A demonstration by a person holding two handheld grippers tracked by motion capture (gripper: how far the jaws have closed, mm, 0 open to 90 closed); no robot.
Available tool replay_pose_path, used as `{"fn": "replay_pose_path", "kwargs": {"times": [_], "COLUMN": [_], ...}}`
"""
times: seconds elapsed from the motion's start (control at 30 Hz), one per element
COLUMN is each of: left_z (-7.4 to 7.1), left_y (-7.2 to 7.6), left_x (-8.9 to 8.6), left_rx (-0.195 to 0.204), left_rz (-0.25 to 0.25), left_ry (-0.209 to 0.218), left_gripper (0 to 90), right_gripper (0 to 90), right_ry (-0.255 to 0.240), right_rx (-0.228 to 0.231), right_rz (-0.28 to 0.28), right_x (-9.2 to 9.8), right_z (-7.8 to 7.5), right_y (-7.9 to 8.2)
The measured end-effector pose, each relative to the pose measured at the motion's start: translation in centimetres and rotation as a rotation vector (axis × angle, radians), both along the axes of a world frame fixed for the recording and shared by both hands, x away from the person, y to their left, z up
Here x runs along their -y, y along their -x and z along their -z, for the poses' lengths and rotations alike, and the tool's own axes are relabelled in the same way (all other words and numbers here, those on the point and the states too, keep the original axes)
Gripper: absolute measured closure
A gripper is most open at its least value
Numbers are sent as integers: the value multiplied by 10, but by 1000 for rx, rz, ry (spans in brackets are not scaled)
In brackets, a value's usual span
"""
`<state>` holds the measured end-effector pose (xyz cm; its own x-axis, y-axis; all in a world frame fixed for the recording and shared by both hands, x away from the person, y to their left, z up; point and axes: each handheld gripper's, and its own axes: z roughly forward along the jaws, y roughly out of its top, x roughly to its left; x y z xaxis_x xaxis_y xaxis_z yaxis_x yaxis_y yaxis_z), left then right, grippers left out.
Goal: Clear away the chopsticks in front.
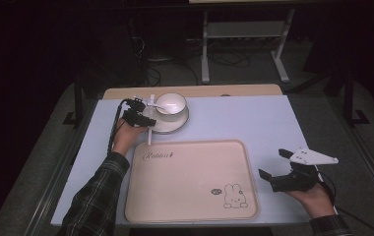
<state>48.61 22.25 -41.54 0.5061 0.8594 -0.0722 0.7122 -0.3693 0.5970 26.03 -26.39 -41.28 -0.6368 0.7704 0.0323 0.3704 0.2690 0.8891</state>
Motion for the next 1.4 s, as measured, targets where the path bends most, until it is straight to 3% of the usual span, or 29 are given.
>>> {"fn": "replay_pose_path", "kwargs": {"times": [0.4,0.63,0.87,1.0,1.17,1.3,1.33,1.4], "left_z": [5,6,6,2,-10,-17,-22,-25], "left_y": [-17,-24,-26,-22,-12,-3,5,10], "left_x": [7,6,8,5,-5,-15,-24,-31], "left_rx": [8,16,27,35,51,55,64,75], "left_rz": [-51,-82,-94,-78,-59,-53,-55,-55], "left_ry": [-53,-51,-47,-53,-26,20,69,74], "left_gripper": [701,775,770,685,633,619,640,653], "right_gripper": [0,0,0,0,0,0,0,0], "right_ry": [-6,-8,-10,-11,-10,-7,-7,-4], "right_rx": [3,4,3,2,2,2,1,1], "right_rz": [3,2,0,3,4,3,3,3], "right_x": [3,4,4,4,4,3,3,3], "right_z": [0,0,0,0,0,0,0,0], "right_y": [1,1,2,2,3,3,3,3]}}
